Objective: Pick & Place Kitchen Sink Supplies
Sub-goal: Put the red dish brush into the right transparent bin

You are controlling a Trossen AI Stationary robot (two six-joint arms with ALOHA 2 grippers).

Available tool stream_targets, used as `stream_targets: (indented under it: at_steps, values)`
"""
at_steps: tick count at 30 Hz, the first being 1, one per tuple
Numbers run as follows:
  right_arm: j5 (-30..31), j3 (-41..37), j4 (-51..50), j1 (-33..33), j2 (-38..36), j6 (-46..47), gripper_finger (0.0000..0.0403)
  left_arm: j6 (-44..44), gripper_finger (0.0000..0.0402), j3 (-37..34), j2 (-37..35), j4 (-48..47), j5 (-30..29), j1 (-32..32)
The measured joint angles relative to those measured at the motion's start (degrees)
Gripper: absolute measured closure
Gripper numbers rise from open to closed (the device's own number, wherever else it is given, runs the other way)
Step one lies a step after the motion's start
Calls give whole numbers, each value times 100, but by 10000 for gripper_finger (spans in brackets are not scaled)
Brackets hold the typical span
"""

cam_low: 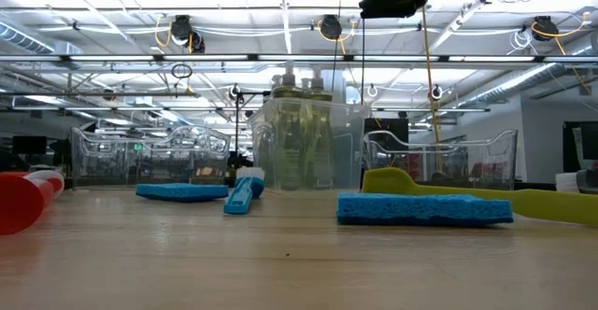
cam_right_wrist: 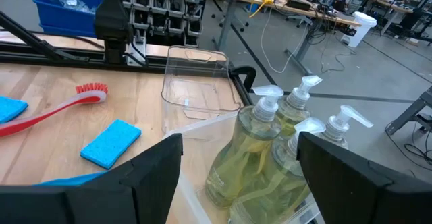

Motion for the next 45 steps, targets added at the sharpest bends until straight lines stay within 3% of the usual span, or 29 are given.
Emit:
stream_targets:
  at_steps: [4, 7, 13, 17, 29, 33, 45]
  values:
    - [0, 0, 1, 1, 0, -14, 124, -1641, 281, -2, -216, -1252, -203, -701]
    - [0, 0, 1, 1, 0, -14, 124, -3122, 292, -2, -224, -2019, -21, -1064]
    - [0, 0, 1, 1, 0, -14, 124, -6485, 299, -2, -69, -3506, 1881, -1278]
    - [0, 0, 1, -1, 0, -16, 124, -8042, 298, -4, 193, -4366, 3004, -1368]
    - [0, 0, -1, 1, 0, -16, 124, -10742, 298, -7, 1012, -5858, 4533, -1809]
    - [0, 0, -1, 0, 0, -16, 124, -11410, 298, -7, 1235, -6137, 4625, -1927]
    - [0, 0, -12, 0, 0, -16, 124, -12279, 297, -147, 1600, -6418, 4612, -2308]
